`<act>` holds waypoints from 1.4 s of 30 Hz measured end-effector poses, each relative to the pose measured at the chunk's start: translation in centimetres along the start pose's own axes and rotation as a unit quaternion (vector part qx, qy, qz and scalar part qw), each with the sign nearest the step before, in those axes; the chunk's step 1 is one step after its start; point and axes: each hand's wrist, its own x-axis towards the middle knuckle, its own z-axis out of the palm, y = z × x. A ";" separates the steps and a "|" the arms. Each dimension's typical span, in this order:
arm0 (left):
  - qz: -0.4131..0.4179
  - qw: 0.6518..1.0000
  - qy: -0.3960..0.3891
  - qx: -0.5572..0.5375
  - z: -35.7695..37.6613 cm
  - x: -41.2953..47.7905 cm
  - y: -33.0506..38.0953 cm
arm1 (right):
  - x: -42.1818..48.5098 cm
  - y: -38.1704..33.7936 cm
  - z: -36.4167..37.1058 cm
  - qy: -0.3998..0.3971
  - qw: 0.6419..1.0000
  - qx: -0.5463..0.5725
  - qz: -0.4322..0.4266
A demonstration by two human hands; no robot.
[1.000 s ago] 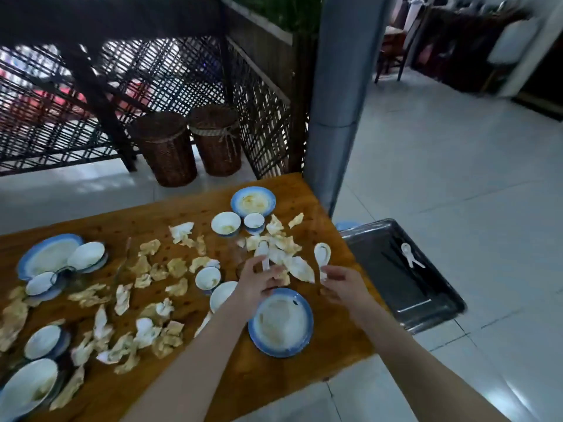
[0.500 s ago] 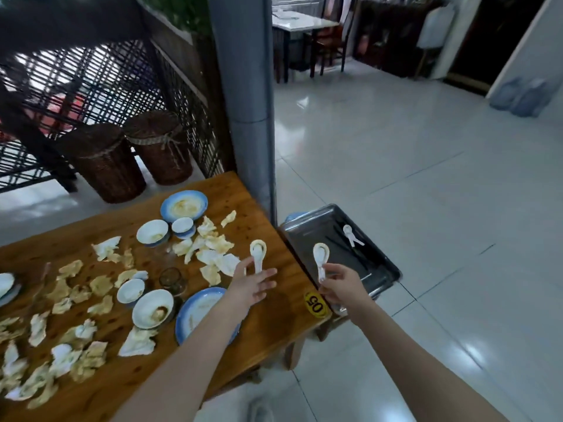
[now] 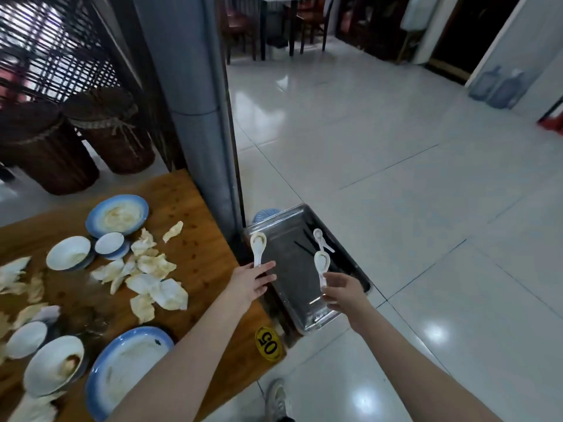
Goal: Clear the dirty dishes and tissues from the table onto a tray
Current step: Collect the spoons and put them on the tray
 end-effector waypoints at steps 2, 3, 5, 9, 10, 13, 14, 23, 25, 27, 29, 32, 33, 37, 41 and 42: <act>-0.015 1.000 -0.005 0.007 2.4 2.0 0.3 | 1.5 -0.8 -1.8 0.009 1.000 -0.007 0.017; -0.019 1.000 -0.008 0.014 3.6 2.8 0.6 | 2.3 -1.3 -2.8 0.014 1.000 -0.009 0.023; -0.022 0.999 -0.014 0.029 6.0 4.6 1.2 | 4.0 -2.3 -4.8 0.025 0.999 -0.003 0.027; -0.038 0.997 -0.023 0.056 11.1 7.9 2.3 | 7.4 -3.4 -8.5 0.061 0.997 0.013 0.034; -0.048 0.997 -0.024 0.060 12.3 8.6 2.3 | 8.0 -3.4 -9.4 0.071 0.996 0.017 0.045; -0.075 0.995 -0.027 0.061 14.7 10.1 1.8 | 9.9 -2.8 -11.5 0.085 0.993 0.027 0.082; -0.083 0.994 -0.026 0.063 15.1 10.5 1.6 | 10.6 -2.6 -12.0 0.090 0.991 0.031 0.092; -0.137 0.987 0.073 0.046 17.1 16.7 -0.6 | 20.7 -3.3 -15.7 0.021 0.990 -0.014 0.142; -0.148 0.984 0.100 0.024 17.7 17.7 -1.5 | 22.9 -3.4 -16.1 -0.002 0.987 -0.036 0.155; -0.152 0.981 0.124 0.011 18.5 18.9 -2.4 | 25.3 -3.4 -16.6 -0.027 0.984 -0.057 0.167; -0.148 0.981 0.126 0.003 19.6 20.1 -3.3 | 27.5 -3.1 -17.0 -0.042 0.981 -0.076 0.173; -0.135 0.983 0.125 0.000 20.9 21.9 -4.9 | 30.6 -1.7 -17.5 -0.060 0.975 -0.110 0.183; -0.131 0.983 0.124 0.008 21.2 22.4 -5.4 | 31.5 -1.1 -17.5 -0.066 0.972 -0.120 0.191; -0.119 0.985 0.121 0.017 22.0 24.8 -7.5 | 34.4 1.3 -17.2 -0.083 0.961 -0.157 0.210; -0.116 0.984 0.136 0.023 21.9 27.1 -9.5 | 37.2 3.6 -16.8 -0.103 0.954 -0.175 0.221; -0.118 0.983 0.141 0.026 21.8 27.7 -10.0 | 37.9 4.2 -16.7 -0.105 0.953 -0.176 0.223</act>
